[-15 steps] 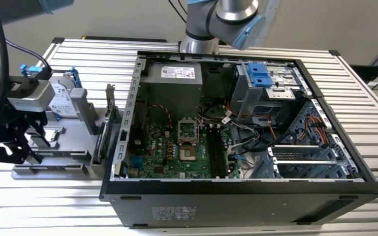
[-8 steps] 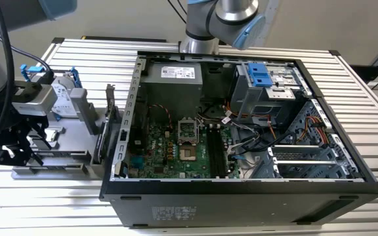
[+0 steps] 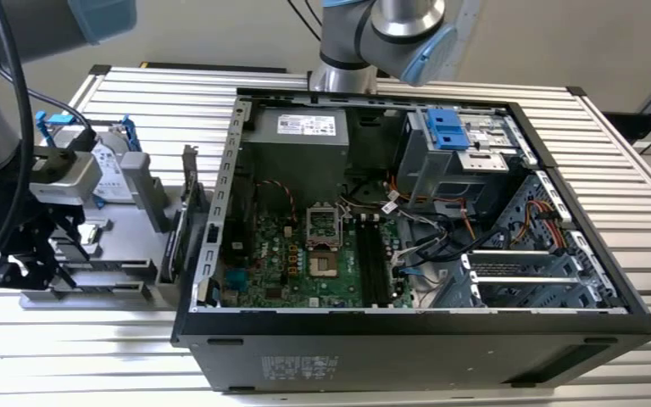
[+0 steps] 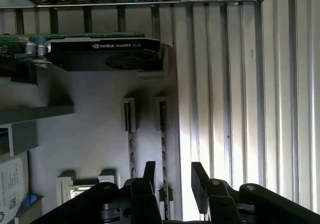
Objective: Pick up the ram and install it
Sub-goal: 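Pick up the ram and move it above insertion slot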
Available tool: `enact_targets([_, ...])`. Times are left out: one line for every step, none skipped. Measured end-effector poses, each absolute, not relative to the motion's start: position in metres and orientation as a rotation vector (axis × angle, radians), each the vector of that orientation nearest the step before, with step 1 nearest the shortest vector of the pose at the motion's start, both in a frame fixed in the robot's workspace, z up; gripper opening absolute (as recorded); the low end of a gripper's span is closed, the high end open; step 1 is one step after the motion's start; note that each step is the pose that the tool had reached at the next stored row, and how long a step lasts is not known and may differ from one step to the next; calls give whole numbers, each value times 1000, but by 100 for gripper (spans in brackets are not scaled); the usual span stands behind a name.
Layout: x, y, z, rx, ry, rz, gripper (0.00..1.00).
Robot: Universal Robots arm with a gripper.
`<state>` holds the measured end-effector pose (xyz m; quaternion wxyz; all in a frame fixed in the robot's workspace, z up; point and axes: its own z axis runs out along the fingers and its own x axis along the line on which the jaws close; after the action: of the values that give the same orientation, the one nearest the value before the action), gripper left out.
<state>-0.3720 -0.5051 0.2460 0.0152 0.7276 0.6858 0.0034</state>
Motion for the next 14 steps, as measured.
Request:
enact_targets([-372, -505, 245, 2264, 2136, 9, 100])
enact_targets([-372, -505, 244, 2263, 2138, 7, 100])
enact_targets([-372, -505, 243, 2263, 2140, 6, 100])
enact_targets([-372, -505, 243, 2262, 2142, 5, 100])
enact_targets([-372, -505, 242, 2262, 2143, 4, 100])
enact_targets([-372, -505, 241, 2261, 2144, 3, 100])
enact_targets([-372, -505, 240, 2260, 2146, 3, 100])
enact_targets([-372, -505, 240, 2260, 2147, 2, 100])
enact_targets([-372, -505, 239, 2260, 2148, 0, 100])
enact_targets([-372, -505, 238, 2260, 2150, -2, 100])
enact_targets([-372, -505, 238, 2260, 2152, -3, 100])
enact_targets([-372, -505, 237, 2260, 2153, -5, 100])
enact_targets([-372, -505, 236, 2259, 2155, -7, 100])
enact_targets([-372, -505, 235, 2259, 2157, -9, 100])
